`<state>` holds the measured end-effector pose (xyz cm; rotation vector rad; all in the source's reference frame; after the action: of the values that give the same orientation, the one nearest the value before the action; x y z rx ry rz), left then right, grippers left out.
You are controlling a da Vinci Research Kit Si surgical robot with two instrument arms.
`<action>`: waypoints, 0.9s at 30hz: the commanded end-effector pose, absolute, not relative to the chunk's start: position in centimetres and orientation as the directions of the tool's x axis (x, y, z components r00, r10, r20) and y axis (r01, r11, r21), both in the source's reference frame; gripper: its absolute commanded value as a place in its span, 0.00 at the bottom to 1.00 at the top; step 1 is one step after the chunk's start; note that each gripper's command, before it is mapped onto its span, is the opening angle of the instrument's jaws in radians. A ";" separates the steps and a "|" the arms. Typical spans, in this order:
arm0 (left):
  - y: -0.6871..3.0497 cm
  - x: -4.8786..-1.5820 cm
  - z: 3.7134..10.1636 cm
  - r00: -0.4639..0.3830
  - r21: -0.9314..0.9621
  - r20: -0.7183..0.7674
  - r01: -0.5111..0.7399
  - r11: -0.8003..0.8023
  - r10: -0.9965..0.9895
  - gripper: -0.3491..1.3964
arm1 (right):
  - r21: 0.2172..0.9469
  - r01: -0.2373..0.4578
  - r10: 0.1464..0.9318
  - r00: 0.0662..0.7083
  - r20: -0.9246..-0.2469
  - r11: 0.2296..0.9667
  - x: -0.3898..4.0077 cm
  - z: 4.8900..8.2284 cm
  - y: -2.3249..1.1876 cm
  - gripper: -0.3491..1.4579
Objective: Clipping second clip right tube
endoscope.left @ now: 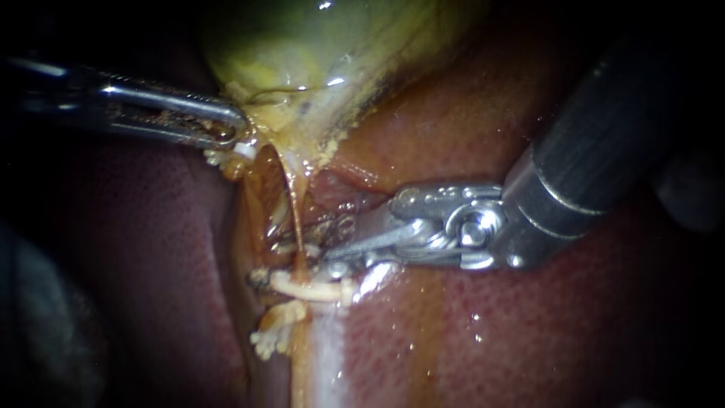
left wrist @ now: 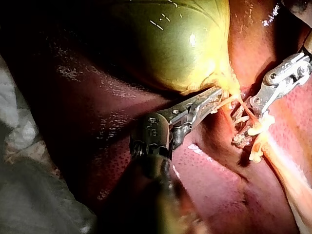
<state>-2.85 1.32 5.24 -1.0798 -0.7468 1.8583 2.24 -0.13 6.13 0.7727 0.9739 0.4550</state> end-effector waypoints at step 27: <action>1.32 -2.77 5.25 -0.279 -0.804 -0.389 -0.362 -0.471 0.878 0.00 | 0.764 -0.008 0.675 0.473 -0.565 0.645 1.55 5.91 0.09 0.47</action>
<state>-2.77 1.32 5.25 -1.0808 -0.7501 1.8604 1.54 0.10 5.90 0.7790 1.0044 0.4730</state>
